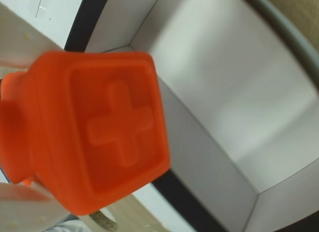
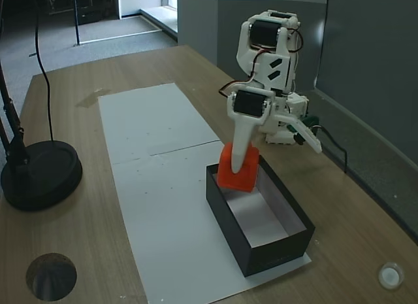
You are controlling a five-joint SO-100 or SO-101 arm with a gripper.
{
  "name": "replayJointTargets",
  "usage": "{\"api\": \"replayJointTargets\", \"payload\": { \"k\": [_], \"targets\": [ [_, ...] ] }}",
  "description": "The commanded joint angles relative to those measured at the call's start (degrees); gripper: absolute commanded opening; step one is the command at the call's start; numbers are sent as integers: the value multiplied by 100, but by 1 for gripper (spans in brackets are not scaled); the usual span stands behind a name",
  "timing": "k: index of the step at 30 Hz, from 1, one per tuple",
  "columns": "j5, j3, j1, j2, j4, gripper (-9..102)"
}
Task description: Grab a orange square and put it in the box.
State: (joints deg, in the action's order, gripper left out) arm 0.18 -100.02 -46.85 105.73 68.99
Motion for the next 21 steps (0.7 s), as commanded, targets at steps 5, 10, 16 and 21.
{"api": "replayJointTargets", "payload": {
  "k": [5,10,16,21],
  "targets": [
    [-9,149,-545,185,185,9],
    [-9,149,-563,97,70,9],
    [-35,141,-563,97,-53,9],
    [-9,123,-519,97,-44,14]
  ]
}}
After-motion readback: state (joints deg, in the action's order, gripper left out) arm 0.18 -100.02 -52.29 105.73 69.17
